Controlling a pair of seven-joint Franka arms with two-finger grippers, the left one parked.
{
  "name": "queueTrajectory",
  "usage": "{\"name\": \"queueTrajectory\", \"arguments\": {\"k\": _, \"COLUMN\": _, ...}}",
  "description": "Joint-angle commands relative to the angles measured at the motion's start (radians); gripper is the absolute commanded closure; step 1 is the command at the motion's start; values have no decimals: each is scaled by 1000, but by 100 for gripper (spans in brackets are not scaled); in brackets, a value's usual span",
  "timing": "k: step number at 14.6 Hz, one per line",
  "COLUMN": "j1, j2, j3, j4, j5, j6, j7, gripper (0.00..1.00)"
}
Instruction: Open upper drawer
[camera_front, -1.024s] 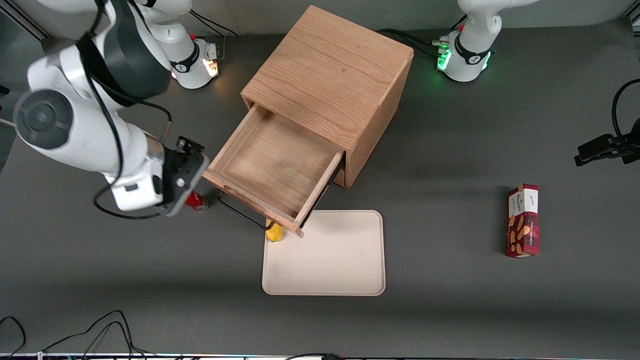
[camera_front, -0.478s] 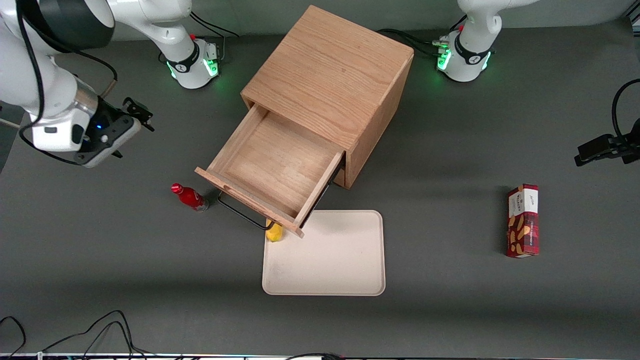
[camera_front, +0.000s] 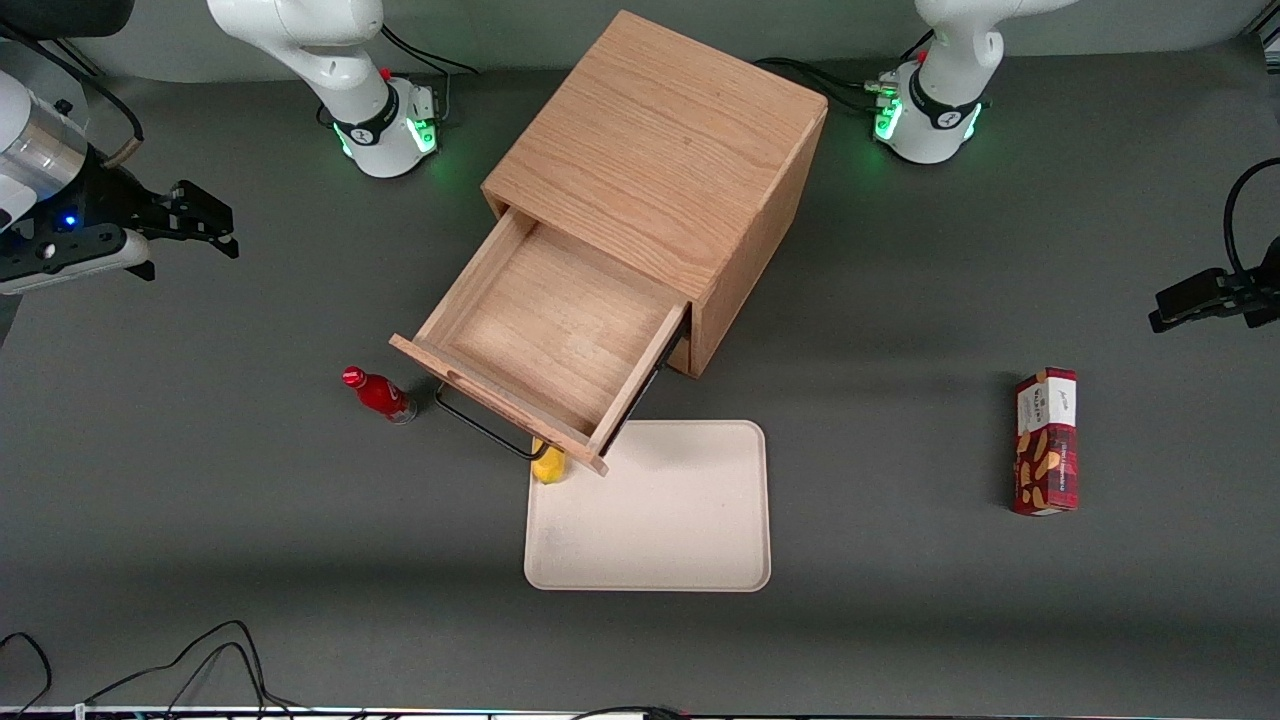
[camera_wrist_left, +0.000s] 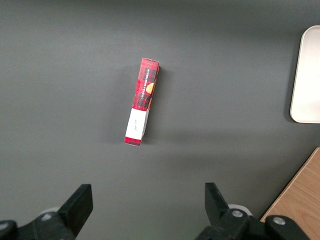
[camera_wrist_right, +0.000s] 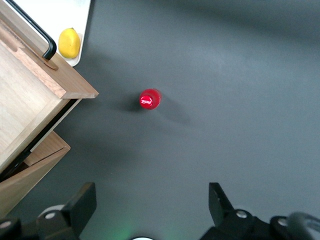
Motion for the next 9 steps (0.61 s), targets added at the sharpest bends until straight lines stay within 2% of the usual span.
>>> {"name": "queueTrajectory", "arguments": {"k": 1, "j1": 12, "j2": 21, "j3": -18, "j4": 18, "j5": 4, "j6": -88, "j7": 42, "gripper": 0}}
{"name": "queueTrajectory", "arguments": {"k": 2, "j1": 42, "j2": 19, "j3": -48, "j4": 21, "j5": -1, "j6": -91, "j7": 41, "gripper": 0}}
{"name": "queueTrajectory", "arguments": {"k": 7, "j1": 361, "j2": 2, "j3": -320, "j4": 15, "j5": -10, "j6": -108, "j7": 76, "gripper": 0}}
{"name": "queueTrajectory", "arguments": {"k": 9, "j1": 411, "j2": 4, "j3": -372, "j4": 17, "j5": -13, "j6": -108, "j7": 82, "gripper": 0}}
